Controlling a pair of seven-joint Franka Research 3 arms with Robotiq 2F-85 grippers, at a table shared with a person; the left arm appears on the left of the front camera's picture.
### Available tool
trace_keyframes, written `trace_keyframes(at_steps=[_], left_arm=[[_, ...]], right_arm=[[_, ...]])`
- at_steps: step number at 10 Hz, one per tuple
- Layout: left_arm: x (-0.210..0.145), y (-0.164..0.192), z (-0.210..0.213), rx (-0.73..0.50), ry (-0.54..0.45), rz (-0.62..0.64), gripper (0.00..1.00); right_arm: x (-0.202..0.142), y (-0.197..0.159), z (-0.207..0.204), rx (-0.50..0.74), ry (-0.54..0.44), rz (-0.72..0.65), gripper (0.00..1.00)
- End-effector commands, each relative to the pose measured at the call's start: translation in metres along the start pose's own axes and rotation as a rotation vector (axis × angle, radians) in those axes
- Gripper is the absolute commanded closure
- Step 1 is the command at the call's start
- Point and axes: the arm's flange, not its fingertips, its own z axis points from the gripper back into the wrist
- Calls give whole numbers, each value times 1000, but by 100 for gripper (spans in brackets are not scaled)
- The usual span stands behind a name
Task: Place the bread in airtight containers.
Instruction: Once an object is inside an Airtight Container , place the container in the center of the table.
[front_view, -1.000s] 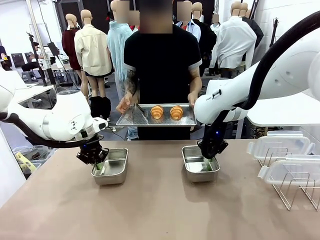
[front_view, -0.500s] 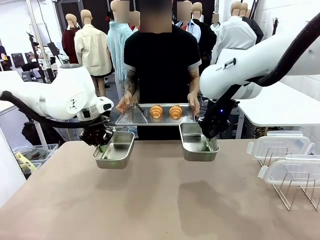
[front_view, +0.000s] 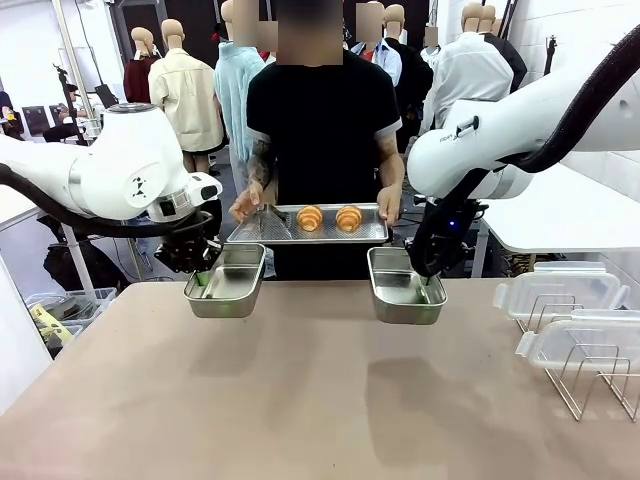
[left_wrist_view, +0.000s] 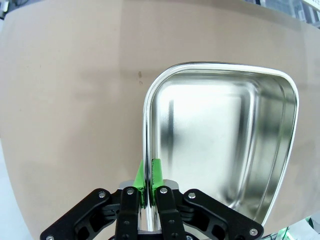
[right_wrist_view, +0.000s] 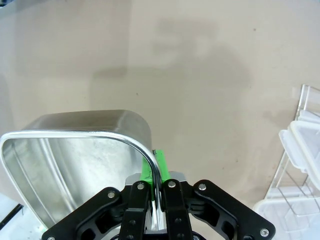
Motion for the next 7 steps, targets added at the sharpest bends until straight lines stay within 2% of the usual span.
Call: trace_keyframes(at_steps=[1, 7], left_arm=[[0, 0, -2, 1, 5, -9, 100], [0, 0, -2, 1, 5, -9, 100]], right_arm=[[-1, 2, 7, 3, -13, 4, 100], [-1, 2, 7, 3, -13, 4, 100]])
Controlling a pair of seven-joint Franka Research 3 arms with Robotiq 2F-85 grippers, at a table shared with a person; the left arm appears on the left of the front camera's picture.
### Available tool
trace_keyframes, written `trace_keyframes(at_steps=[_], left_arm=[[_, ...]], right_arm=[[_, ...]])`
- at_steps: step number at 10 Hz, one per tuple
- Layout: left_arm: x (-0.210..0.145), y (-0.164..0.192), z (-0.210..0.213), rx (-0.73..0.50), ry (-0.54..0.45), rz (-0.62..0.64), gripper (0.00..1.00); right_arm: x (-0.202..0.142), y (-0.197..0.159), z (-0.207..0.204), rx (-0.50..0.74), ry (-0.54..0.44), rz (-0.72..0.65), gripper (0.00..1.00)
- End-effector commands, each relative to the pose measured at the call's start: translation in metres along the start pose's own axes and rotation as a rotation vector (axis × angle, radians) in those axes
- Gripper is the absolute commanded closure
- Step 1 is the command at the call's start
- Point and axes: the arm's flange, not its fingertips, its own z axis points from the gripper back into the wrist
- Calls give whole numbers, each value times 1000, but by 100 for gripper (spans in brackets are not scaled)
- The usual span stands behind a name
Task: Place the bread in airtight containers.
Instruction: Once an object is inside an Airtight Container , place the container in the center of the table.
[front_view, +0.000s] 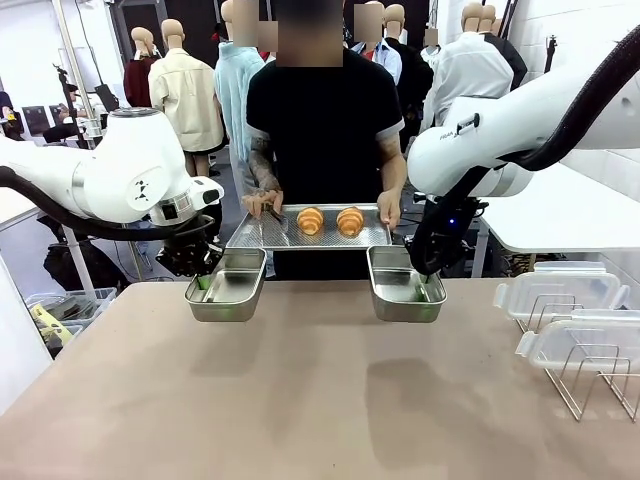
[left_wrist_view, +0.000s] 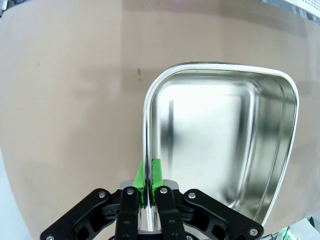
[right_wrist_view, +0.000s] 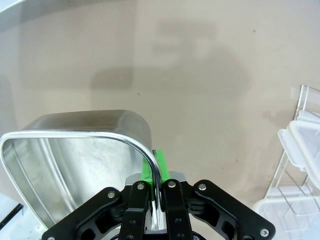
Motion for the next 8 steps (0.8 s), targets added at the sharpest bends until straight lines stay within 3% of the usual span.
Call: trace_keyframes(at_steps=[1, 8], left_arm=[[1, 1, 4, -1, -7, -5, 100], [1, 1, 4, -1, -7, -5, 100]], right_arm=[[-1, 1, 3, 2, -7, 2, 100], [-1, 1, 3, 2, -7, 2, 100]])
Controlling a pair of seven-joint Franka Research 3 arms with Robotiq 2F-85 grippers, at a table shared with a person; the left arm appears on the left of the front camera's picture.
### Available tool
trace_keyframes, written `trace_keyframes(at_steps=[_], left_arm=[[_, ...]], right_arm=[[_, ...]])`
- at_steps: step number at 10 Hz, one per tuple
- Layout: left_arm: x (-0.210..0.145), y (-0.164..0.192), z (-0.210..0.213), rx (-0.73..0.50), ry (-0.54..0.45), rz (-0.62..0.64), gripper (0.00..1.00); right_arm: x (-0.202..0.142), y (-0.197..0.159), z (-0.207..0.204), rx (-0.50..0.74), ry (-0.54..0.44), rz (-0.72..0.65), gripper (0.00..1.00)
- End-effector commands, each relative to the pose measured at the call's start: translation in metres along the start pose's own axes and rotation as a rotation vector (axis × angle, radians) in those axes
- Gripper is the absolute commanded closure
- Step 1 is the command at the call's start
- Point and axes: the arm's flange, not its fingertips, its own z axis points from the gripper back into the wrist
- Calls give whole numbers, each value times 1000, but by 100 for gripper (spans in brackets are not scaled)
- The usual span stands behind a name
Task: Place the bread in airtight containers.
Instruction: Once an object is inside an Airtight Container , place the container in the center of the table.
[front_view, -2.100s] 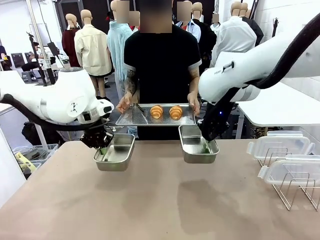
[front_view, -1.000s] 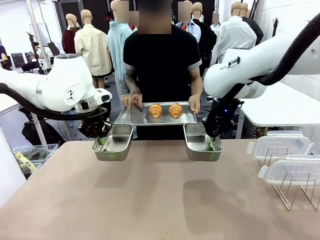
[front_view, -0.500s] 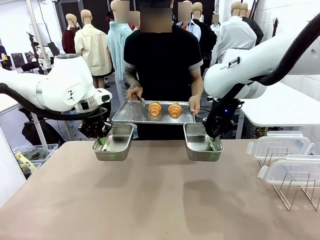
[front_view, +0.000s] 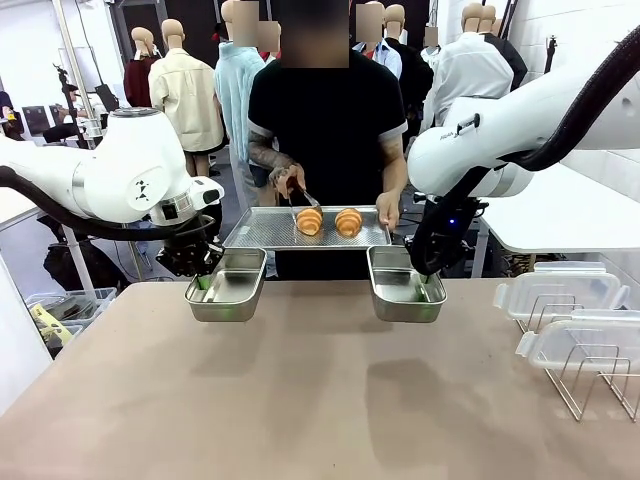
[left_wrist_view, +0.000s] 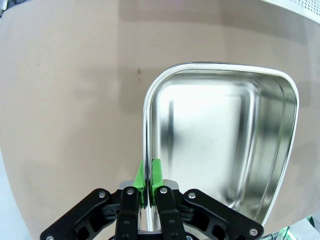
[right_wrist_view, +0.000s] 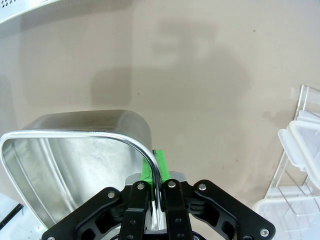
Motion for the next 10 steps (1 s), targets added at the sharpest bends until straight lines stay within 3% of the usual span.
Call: trace_keyframes(at_steps=[1, 10], left_arm=[[1, 1, 4, -1, -7, -5, 100], [1, 1, 4, -1, -7, -5, 100]], right_arm=[[-1, 1, 3, 2, -7, 2, 100], [-1, 1, 3, 2, -7, 2, 100]])
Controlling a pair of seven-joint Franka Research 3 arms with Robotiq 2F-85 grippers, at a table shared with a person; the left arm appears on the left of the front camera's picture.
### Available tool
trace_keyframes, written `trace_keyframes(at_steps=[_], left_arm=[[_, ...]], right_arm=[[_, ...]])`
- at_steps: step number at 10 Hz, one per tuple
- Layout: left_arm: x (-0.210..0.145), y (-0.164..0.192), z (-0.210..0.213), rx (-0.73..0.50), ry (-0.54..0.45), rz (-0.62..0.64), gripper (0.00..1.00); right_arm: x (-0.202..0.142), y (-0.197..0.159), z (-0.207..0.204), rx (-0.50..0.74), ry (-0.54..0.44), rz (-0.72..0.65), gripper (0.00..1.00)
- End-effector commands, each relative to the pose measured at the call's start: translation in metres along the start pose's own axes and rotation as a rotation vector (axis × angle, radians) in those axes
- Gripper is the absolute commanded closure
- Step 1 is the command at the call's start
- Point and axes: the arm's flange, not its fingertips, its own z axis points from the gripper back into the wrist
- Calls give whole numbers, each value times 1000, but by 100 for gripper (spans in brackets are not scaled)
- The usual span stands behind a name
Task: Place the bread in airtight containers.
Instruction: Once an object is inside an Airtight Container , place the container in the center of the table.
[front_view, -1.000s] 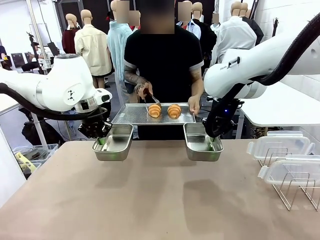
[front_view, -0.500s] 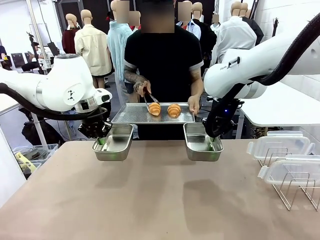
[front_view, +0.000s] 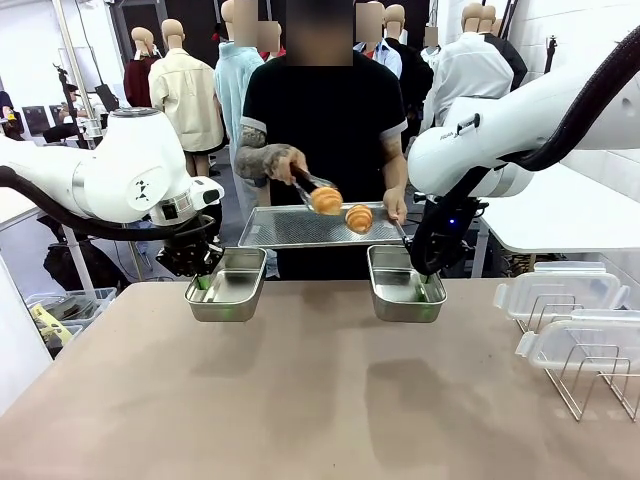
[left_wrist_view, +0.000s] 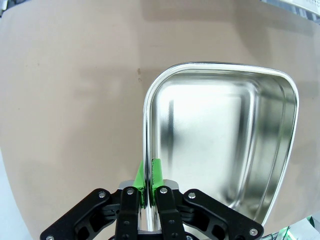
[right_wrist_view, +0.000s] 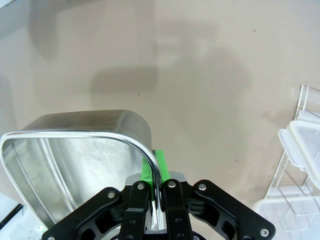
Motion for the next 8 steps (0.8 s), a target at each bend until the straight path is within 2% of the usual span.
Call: trace_keyframes(at_steps=[1, 8], left_arm=[[1, 1, 4, -1, -7, -5, 100], [1, 1, 4, -1, -7, -5, 100]], right_arm=[[-1, 1, 3, 2, -7, 2, 100], [-1, 1, 3, 2, -7, 2, 100]])
